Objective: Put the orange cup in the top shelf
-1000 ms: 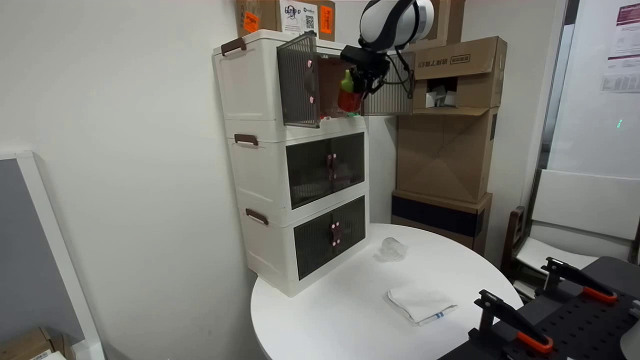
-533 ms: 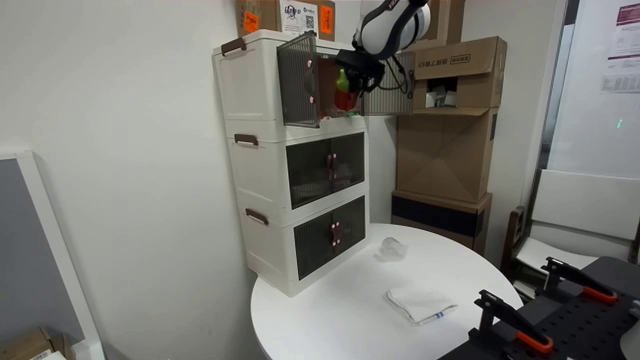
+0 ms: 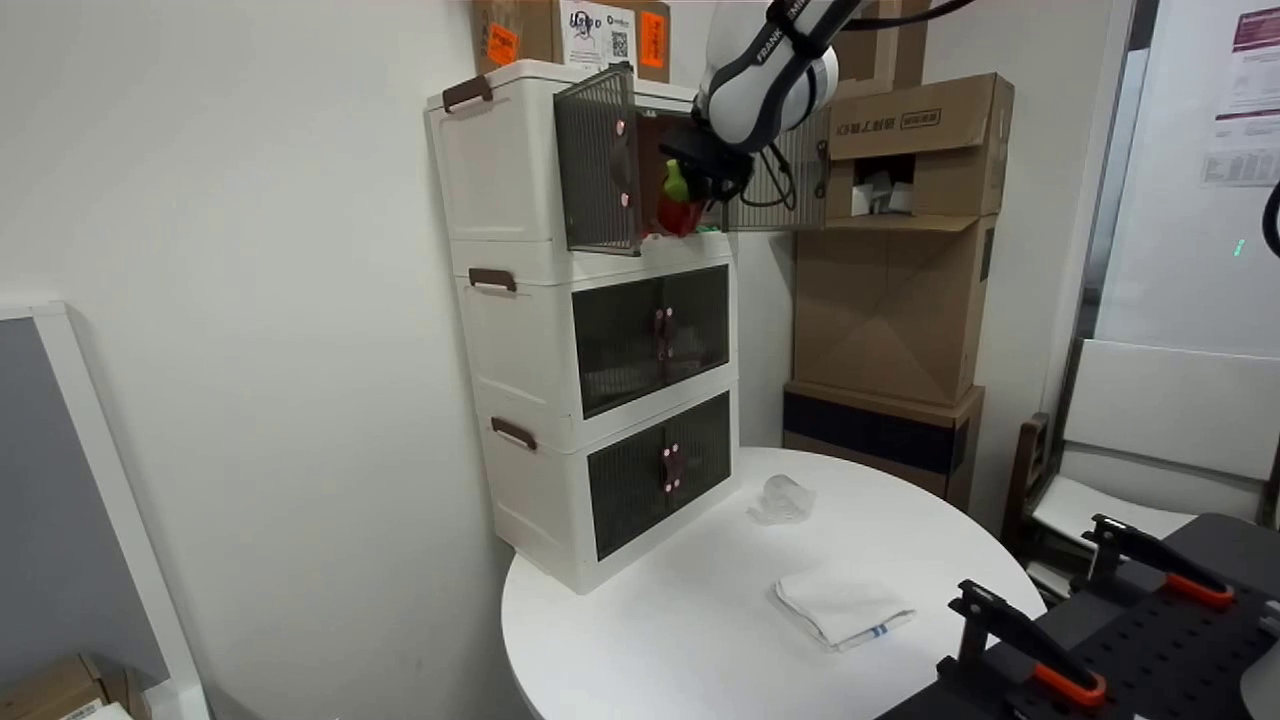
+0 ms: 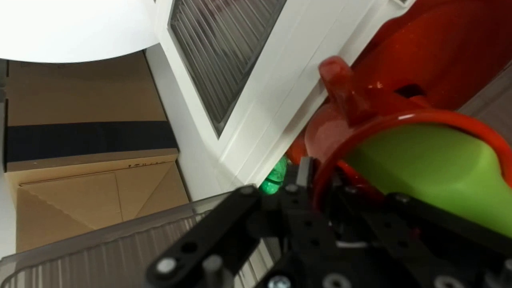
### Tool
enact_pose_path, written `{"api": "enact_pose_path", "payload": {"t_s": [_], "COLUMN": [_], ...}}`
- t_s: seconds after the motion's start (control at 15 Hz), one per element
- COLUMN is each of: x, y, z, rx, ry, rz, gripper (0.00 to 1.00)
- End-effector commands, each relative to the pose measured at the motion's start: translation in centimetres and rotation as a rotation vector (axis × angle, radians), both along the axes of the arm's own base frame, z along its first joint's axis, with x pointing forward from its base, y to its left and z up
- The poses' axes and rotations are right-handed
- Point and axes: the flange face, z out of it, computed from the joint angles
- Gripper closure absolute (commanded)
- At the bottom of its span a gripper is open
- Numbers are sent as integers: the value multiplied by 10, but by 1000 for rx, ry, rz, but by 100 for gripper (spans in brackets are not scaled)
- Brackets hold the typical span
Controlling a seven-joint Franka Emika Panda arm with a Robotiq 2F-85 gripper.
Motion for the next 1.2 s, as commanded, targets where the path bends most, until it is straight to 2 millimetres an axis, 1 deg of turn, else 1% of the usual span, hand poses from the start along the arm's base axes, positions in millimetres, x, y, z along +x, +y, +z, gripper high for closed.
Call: {"api": "enact_pose_path", "payload": {"t_s": [0.0, 0.27, 0.53, 0.73, 0.93, 1.0, 1.07, 1.13], "x": [20, 34, 55, 68, 76, 78, 80, 81], "y": [1, 0, 1, -1, -5, -6, -7, -9], "z": [-8, -11, -26, -28, -29, -29, -29, -31], "rx": [20, 110, 231, 281, 312, 315, 317, 317], "ry": [-16, 5, 47, 67, 84, 89, 96, 108], "rz": [-4, -11, -18, -37, -63, -71, -73, -75], "gripper": [98, 98, 98, 98, 98, 68, 67, 61]}}
